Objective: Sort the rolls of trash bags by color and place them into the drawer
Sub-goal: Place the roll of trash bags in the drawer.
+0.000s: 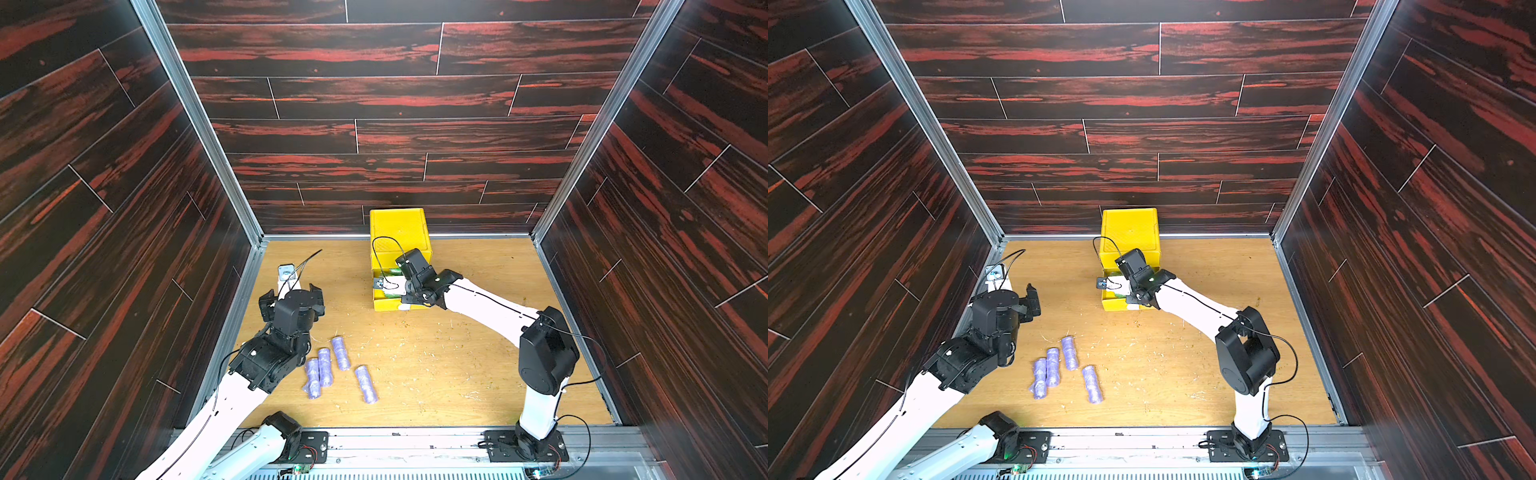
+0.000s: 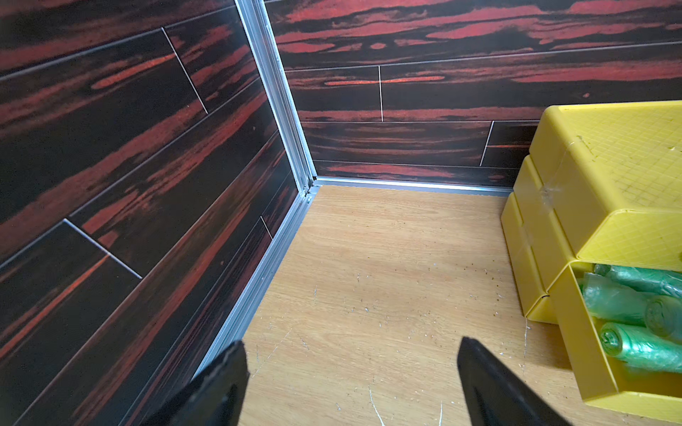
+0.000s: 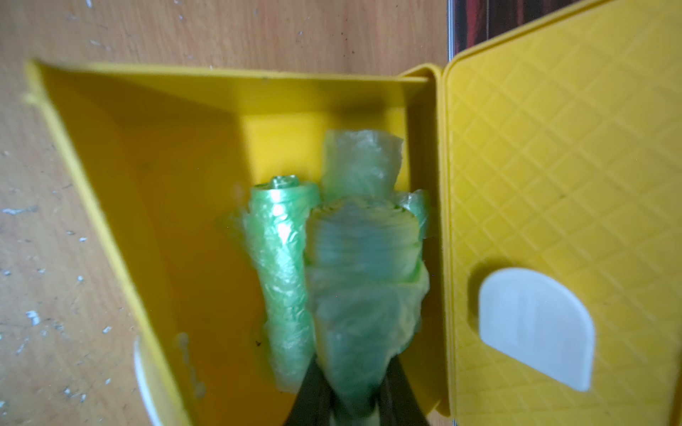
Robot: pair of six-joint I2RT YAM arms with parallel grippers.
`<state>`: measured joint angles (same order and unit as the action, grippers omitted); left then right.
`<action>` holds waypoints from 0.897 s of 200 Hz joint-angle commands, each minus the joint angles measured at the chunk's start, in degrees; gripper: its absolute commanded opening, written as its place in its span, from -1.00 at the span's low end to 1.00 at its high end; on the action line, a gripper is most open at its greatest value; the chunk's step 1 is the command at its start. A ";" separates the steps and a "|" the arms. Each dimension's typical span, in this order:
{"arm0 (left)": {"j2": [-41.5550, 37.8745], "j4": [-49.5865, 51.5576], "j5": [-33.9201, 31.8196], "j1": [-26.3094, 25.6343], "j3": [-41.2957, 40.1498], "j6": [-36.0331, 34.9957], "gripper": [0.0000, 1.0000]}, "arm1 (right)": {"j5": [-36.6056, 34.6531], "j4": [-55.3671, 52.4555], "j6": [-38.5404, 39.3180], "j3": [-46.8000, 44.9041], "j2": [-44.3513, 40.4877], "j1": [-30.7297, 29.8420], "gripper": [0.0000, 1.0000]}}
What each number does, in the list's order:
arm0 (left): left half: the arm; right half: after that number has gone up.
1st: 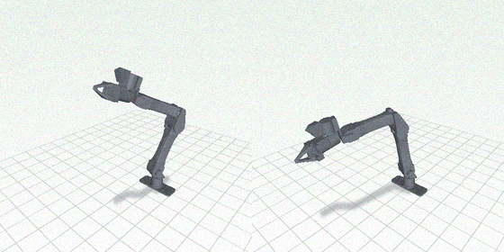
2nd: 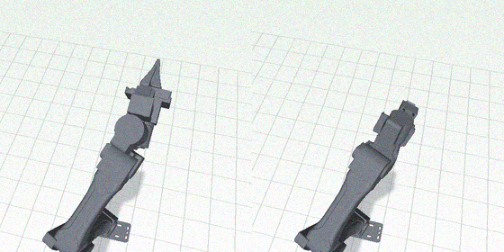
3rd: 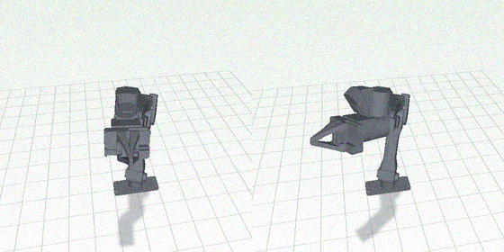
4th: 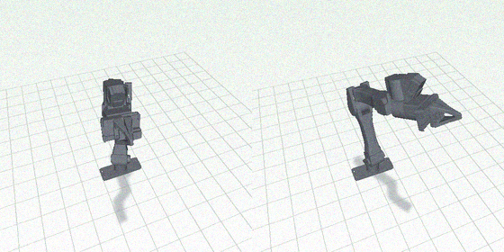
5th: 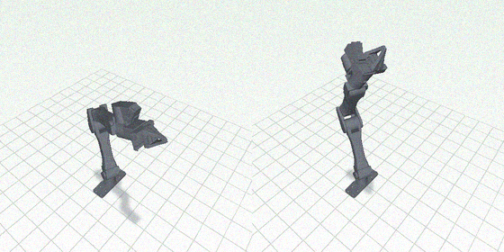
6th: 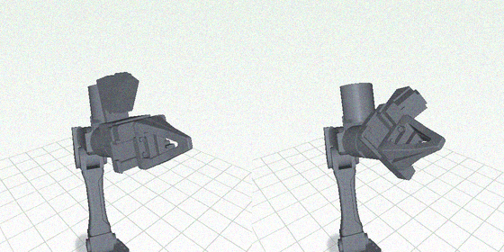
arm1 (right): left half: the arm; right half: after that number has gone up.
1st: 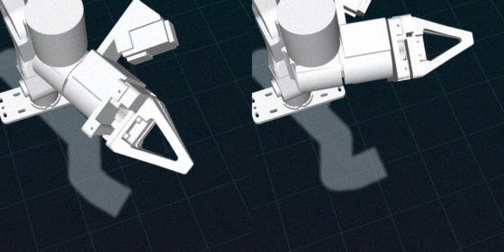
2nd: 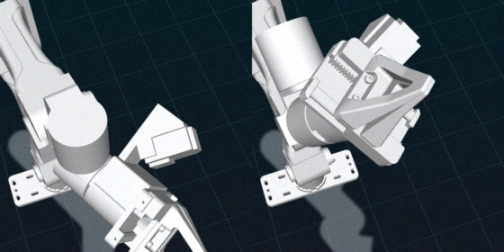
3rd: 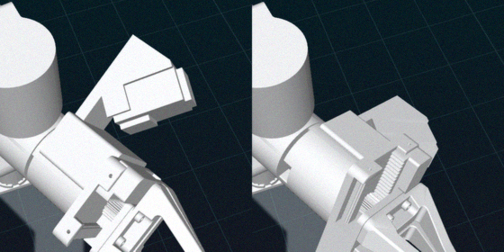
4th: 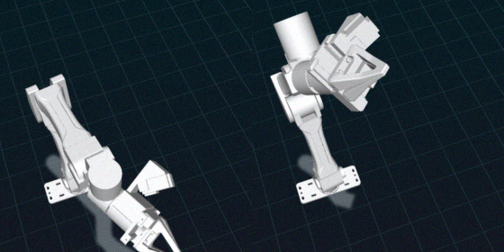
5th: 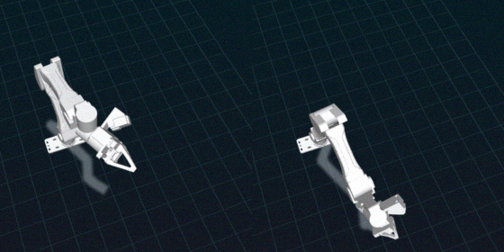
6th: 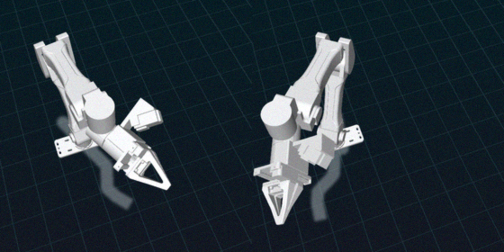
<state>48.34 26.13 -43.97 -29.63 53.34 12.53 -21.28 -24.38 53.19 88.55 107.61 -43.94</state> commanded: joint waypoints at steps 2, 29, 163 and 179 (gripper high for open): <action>-0.22 0.32 -0.32 0.27 -0.63 0.30 0.85 | 1.28 -0.78 -1.16 1.21 -0.30 -0.90 -0.65; -0.26 0.50 -0.34 0.27 -0.52 0.30 0.84 | 0.81 -0.47 -1.33 0.22 -0.85 -1.52 -0.61; -0.52 0.63 -0.34 0.27 -0.57 0.25 0.84 | -1.02 0.65 -0.81 0.87 1.04 -1.56 -0.31; -0.61 0.57 -0.40 0.27 -0.59 0.30 0.84 | -1.40 0.89 -0.61 0.92 1.29 -1.51 -0.30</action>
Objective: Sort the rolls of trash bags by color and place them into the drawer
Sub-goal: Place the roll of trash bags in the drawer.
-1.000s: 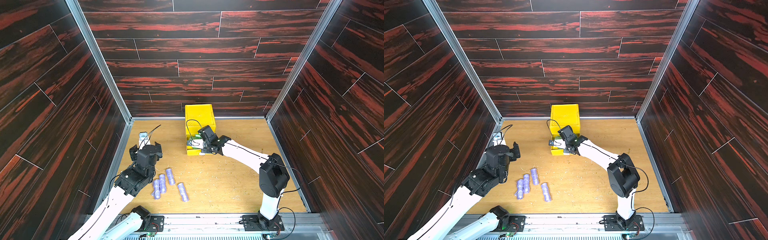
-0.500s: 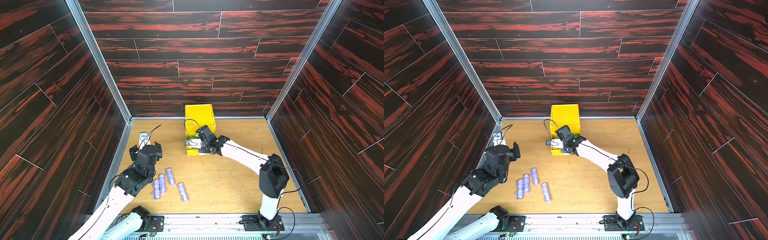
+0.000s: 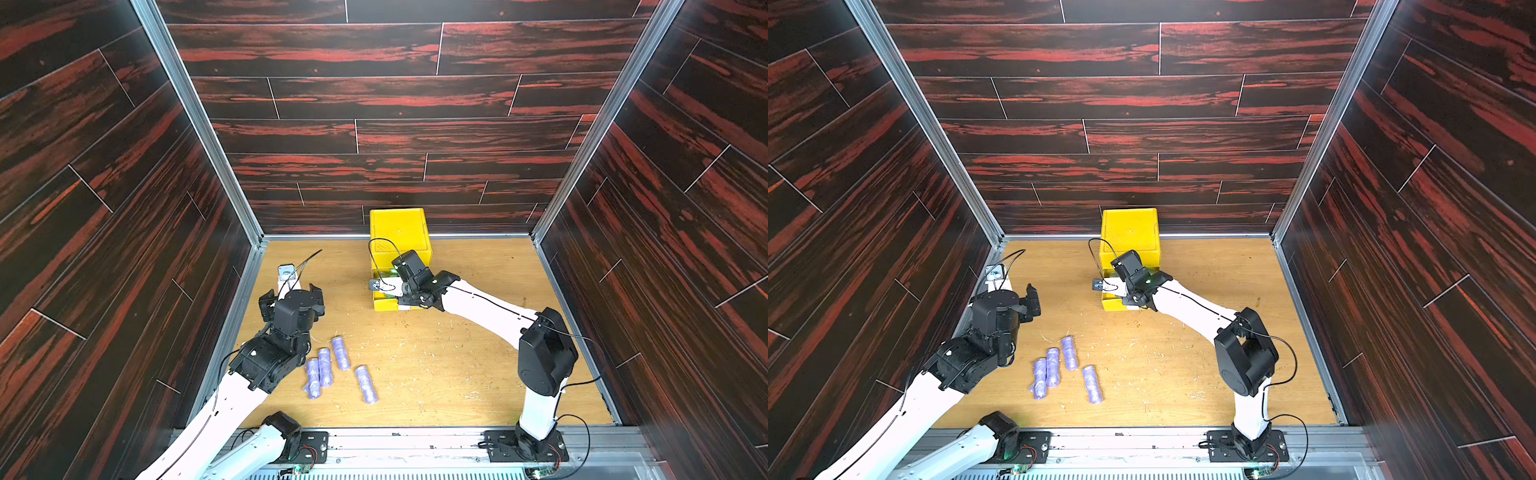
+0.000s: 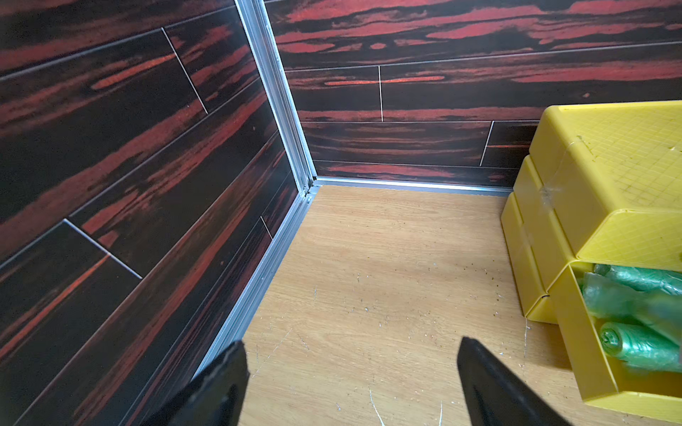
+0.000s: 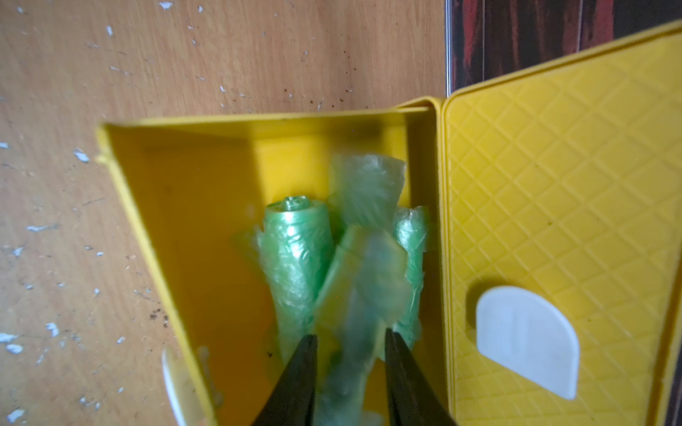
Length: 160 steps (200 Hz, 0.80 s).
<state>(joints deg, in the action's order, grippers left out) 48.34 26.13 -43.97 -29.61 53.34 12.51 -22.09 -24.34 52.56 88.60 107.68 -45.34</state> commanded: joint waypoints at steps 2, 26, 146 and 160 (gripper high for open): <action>-0.61 0.54 -0.42 0.25 -0.58 0.32 0.84 | -0.70 0.87 0.01 0.83 1.29 -0.12 -0.29; -0.60 0.61 -0.42 0.25 -0.56 0.23 0.85 | -1.22 1.22 0.42 0.97 1.42 -0.02 -0.29; -0.79 0.67 -0.57 0.25 -0.65 0.23 0.85 | 2.40 -3.32 -0.44 5.13 6.14 0.25 -0.51; -0.79 0.63 -0.59 0.25 -0.65 0.23 0.85 | 2.81 -4.23 -0.27 5.88 6.26 0.19 -0.61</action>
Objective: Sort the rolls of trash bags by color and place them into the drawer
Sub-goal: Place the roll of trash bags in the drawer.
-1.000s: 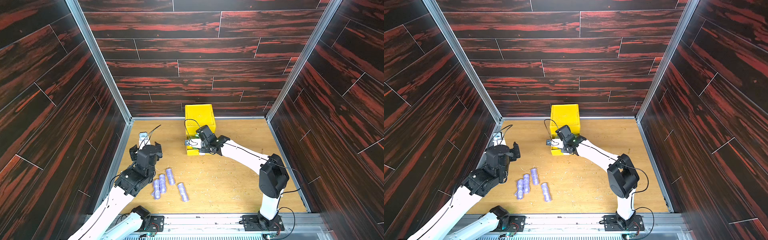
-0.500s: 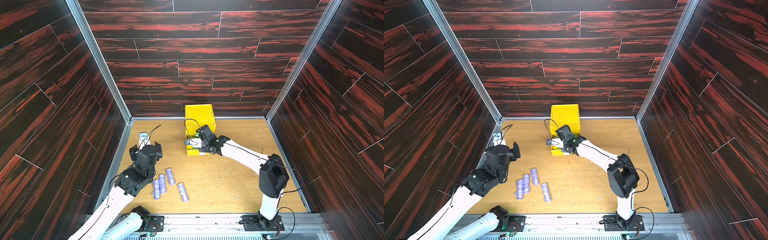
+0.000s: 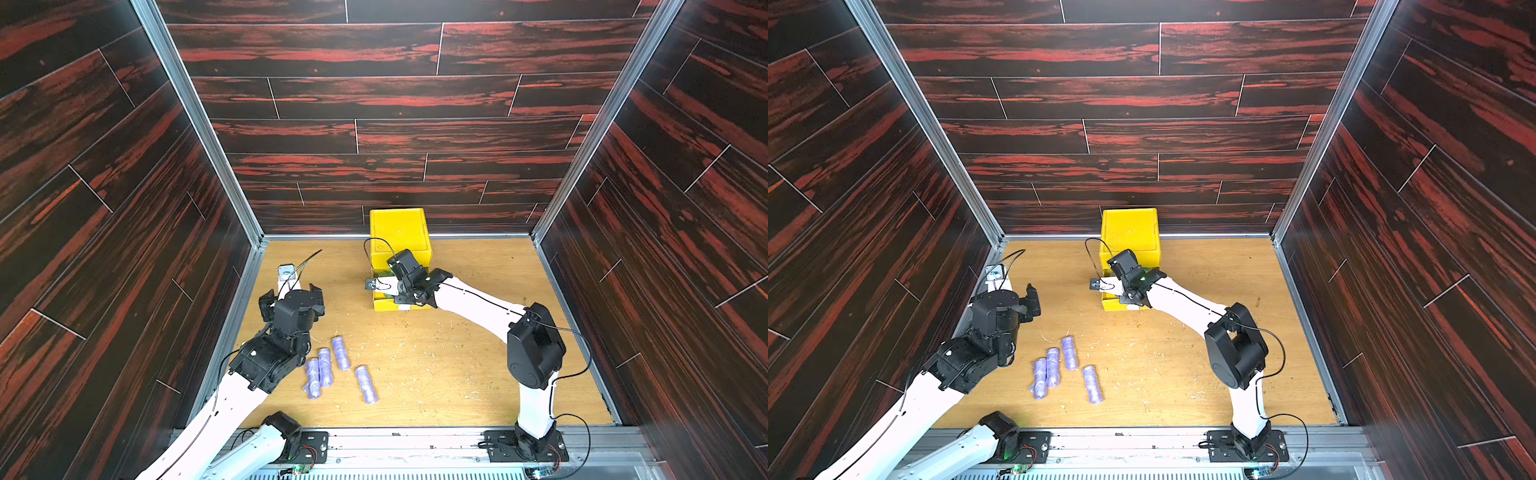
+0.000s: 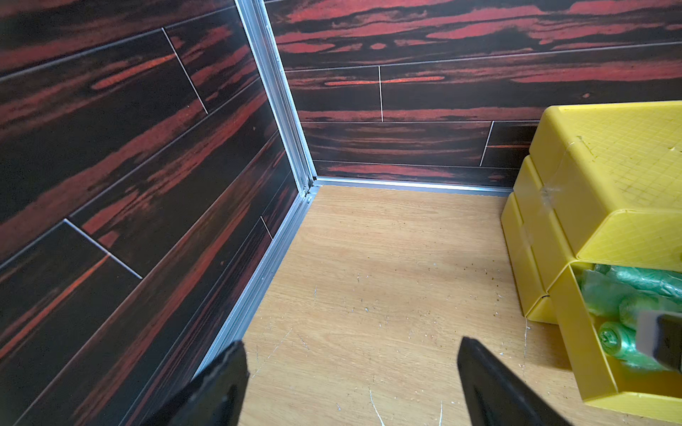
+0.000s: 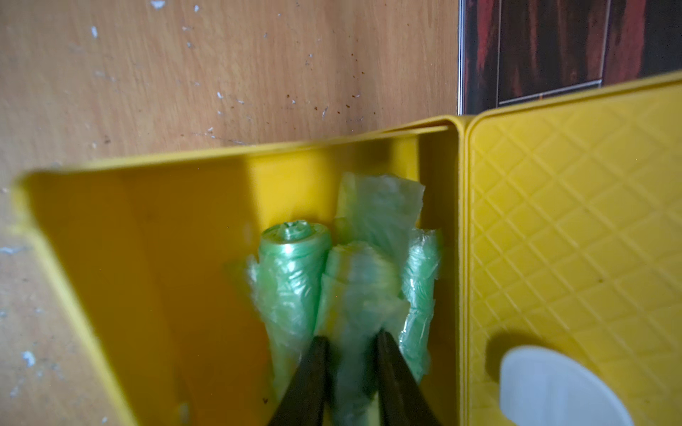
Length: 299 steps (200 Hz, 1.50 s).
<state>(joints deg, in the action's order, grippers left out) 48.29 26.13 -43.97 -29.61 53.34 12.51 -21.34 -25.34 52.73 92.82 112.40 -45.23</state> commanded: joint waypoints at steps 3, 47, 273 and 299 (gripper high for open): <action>-0.79 0.59 -0.58 0.25 -0.61 0.23 0.85 | 2.22 -3.53 -0.33 1.80 1.51 0.06 -0.61; -0.83 0.54 -0.57 0.25 -0.65 0.14 0.85 | 4.27 -3.13 3.06 -0.32 -2.70 -1.70 -0.69; -1.36 0.65 -1.30 0.25 -0.75 -0.12 0.84 | 4.24 7.26 7.07 -1.61 0.42 1.43 -0.46; -1.27 0.67 -1.29 0.25 -0.72 -0.05 0.84 | 4.53 6.80 6.77 -1.24 -0.11 1.40 -0.40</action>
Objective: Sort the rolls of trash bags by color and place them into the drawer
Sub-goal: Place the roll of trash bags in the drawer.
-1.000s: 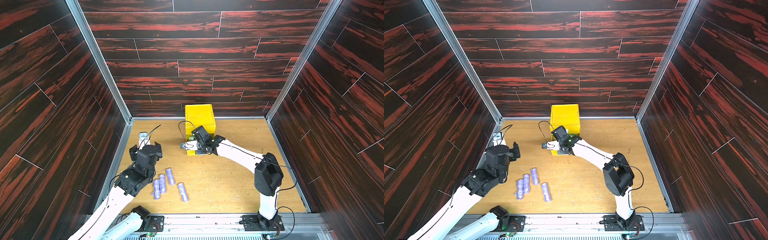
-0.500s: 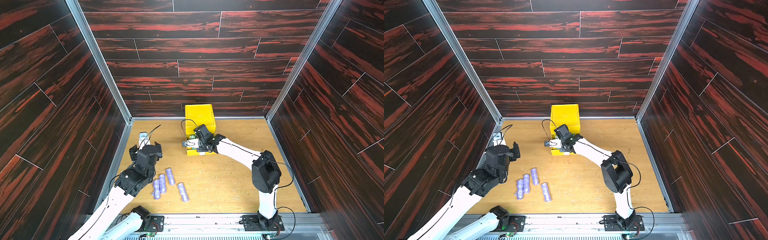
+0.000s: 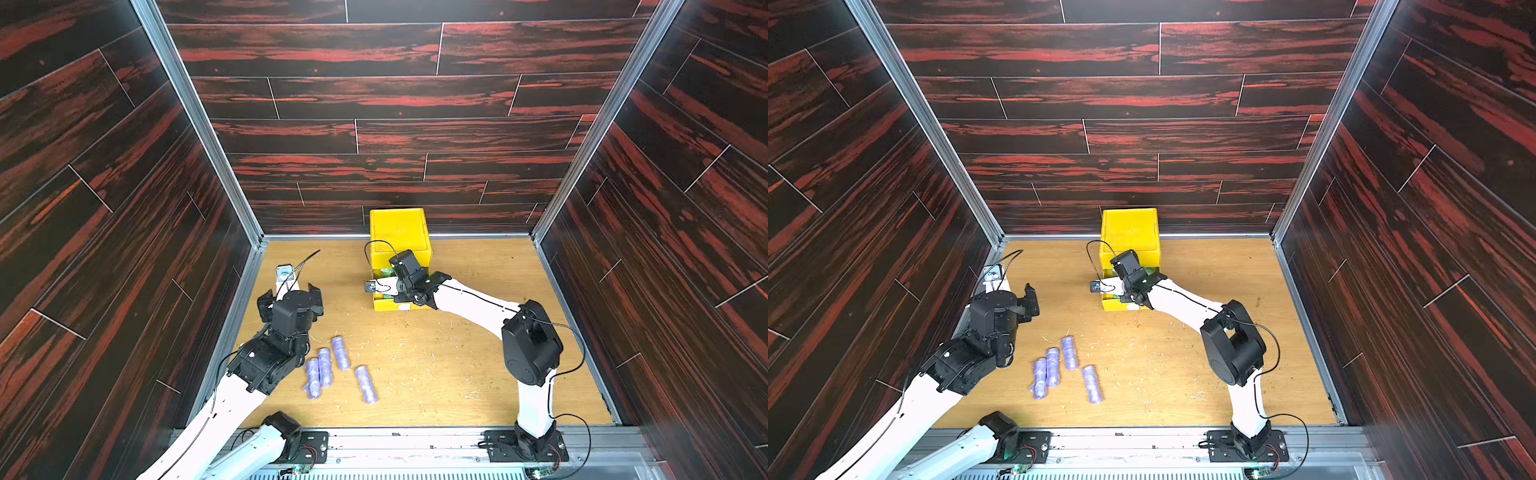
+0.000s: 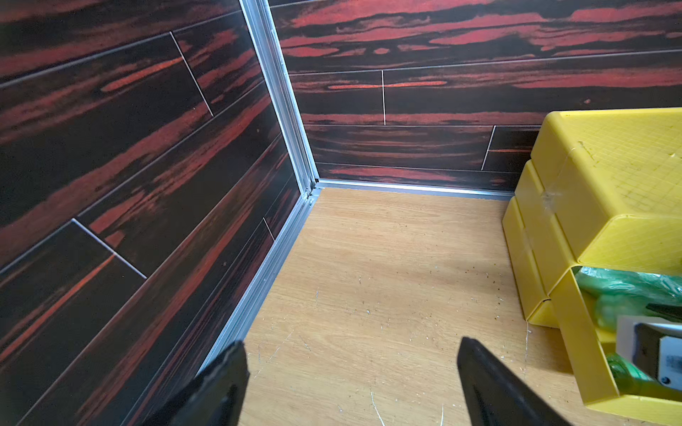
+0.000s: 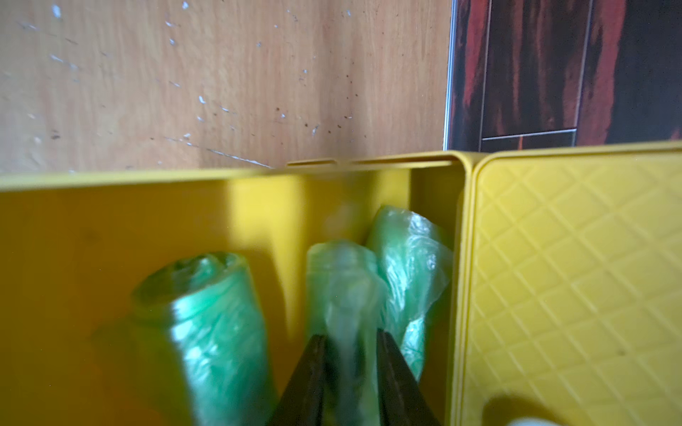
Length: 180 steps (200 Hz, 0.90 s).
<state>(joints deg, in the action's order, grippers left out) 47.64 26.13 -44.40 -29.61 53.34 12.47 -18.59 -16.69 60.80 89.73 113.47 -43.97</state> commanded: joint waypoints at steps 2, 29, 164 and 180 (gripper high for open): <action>-0.62 0.67 -0.86 0.25 -0.70 -0.06 0.85 | 1.80 -1.81 -1.29 1.91 -1.24 0.09 -0.40; -0.63 0.65 -0.95 0.25 -0.75 -0.11 0.85 | 1.61 -1.77 -1.72 2.92 -1.36 0.06 -0.33; -1.23 0.43 -1.09 0.25 -0.68 -0.34 0.89 | 3.55 -0.21 -13.09 1.21 -16.64 -1.20 0.14; -0.75 0.68 -0.20 0.30 0.03 -0.19 0.89 | 5.17 2.27 -19.60 -2.56 -21.91 -1.23 0.14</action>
<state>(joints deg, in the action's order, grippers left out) 47.42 26.13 -45.01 -29.61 53.30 12.45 -16.45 -17.32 51.59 91.02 99.09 -44.71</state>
